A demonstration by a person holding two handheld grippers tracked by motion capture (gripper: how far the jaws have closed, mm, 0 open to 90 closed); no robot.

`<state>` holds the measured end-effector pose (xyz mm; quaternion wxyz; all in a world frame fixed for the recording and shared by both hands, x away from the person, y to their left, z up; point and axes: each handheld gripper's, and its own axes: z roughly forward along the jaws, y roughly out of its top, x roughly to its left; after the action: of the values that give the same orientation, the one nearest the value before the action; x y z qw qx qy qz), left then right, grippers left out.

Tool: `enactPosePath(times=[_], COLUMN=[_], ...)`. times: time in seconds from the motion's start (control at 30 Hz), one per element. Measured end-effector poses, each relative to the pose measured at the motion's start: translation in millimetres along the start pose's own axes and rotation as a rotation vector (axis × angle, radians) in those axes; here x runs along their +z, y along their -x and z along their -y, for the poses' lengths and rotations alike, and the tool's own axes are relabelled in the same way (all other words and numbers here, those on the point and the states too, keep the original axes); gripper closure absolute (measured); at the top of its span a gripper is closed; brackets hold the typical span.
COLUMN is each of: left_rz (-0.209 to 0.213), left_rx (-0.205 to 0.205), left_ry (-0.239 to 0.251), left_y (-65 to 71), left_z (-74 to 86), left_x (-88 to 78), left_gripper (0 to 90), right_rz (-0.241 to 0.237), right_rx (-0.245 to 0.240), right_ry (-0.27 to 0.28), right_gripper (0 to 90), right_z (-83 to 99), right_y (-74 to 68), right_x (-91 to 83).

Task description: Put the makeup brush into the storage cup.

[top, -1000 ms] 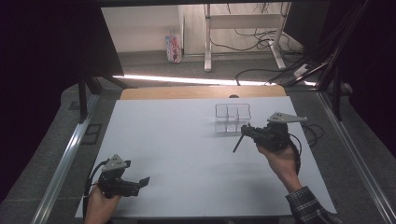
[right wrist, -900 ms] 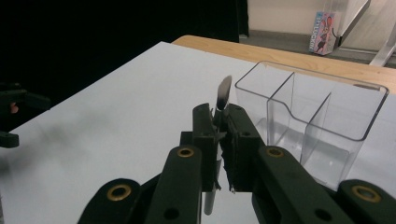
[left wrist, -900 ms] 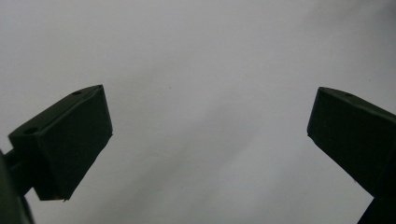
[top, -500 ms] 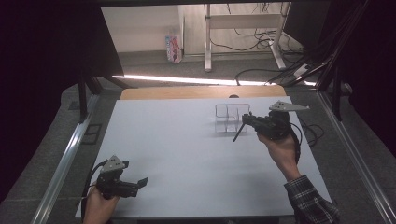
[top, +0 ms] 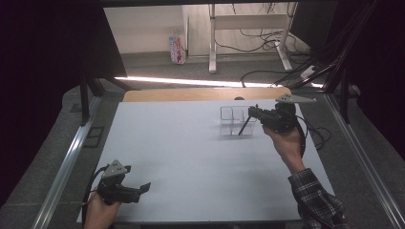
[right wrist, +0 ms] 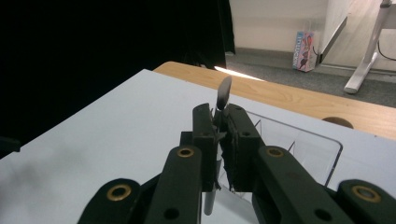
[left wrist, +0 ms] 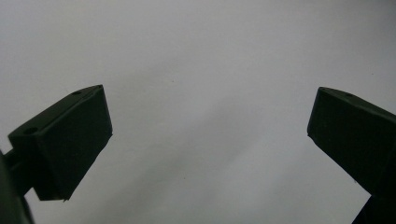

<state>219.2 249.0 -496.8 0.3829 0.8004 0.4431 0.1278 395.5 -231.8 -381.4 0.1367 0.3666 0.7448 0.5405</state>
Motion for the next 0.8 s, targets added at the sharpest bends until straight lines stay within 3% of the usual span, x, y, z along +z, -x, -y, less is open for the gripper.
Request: enactPosePath(times=[0.47,0.8], left_rz=[0.007,0.007], left_rx=[0.007,0.004], left_ry=[0.001,0.007], left_y=[0.7,0.8], left_z=[-0.7,-1.1], left_x=[1.2,1.1], left_gripper=[0.5,0.5], right_rz=[0.015,0.063], right_rx=[-0.015,-0.021], right_ry=[0.015,0.032], right_gripper=[83.7,83.8], right_z=[-23.0,-34.3], right_y=[6.5,15.3], right_x=[9.2,16.1])
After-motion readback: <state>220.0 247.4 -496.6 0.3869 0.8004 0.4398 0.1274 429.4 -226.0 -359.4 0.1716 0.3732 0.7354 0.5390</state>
